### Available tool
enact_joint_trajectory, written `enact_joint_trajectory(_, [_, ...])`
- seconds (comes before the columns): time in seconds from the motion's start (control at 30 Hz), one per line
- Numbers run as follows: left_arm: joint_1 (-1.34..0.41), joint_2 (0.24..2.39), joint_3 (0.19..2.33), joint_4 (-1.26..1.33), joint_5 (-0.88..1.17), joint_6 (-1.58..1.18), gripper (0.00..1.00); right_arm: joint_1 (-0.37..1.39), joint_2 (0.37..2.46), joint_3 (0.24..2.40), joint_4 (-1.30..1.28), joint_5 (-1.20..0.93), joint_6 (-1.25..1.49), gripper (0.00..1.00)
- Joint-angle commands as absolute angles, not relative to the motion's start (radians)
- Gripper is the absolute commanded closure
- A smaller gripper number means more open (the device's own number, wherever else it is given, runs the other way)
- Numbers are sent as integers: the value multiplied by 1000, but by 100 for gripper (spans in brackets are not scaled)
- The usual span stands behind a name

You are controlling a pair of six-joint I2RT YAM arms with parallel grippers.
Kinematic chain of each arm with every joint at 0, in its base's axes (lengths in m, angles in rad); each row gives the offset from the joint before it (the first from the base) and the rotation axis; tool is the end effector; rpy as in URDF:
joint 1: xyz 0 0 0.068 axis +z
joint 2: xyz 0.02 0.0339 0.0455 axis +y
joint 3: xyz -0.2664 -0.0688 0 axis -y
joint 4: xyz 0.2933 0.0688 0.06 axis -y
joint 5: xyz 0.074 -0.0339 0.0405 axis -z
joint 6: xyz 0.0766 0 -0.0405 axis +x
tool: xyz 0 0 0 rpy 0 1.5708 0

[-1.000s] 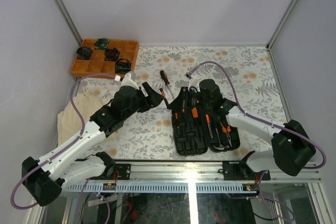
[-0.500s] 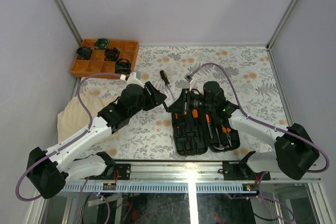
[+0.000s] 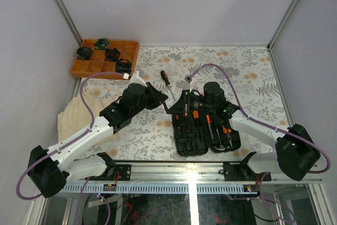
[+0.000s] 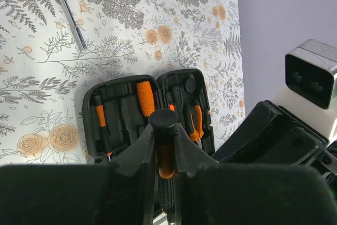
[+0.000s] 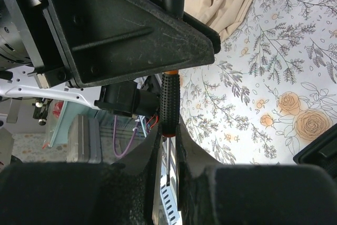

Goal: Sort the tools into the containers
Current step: Pick up the screwdriver from the center of the board.

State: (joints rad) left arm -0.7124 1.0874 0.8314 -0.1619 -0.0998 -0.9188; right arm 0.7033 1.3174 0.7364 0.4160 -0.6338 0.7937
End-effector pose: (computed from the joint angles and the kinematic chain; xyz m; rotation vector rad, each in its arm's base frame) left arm 0.2566 -0.2115 0.2722 -0.2862 2.0965 -0.9287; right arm 0.2492 0.2708 0.2383 -0.4499 1.9581 1.5813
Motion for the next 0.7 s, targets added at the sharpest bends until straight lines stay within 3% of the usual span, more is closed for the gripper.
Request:
enact_joint_trajectory(0.0, [-714, 1083, 852, -135, -108, -903, 100, 699, 1304, 764, 411, -622, 766, 95])
enact_joint_trajectory(0.13, [-715, 1085, 848, -135, -106, -903, 100, 703, 1298, 783, 373, -575, 738, 71])
enact_joint_trajectory(0.23, [-718, 1088, 845, -134, -101, -905, 100, 704, 1304, 801, 357, -559, 723, 61])
enact_joint_trajectory(0.37, [-720, 1091, 845, -132, -96, -901, 100, 706, 1317, 817, 358, -551, 718, 55])
enact_joint_trajectory(0.67, [-721, 1093, 839, -128, -90, -900, 100, 707, 1336, 826, 404, -553, 733, 56])
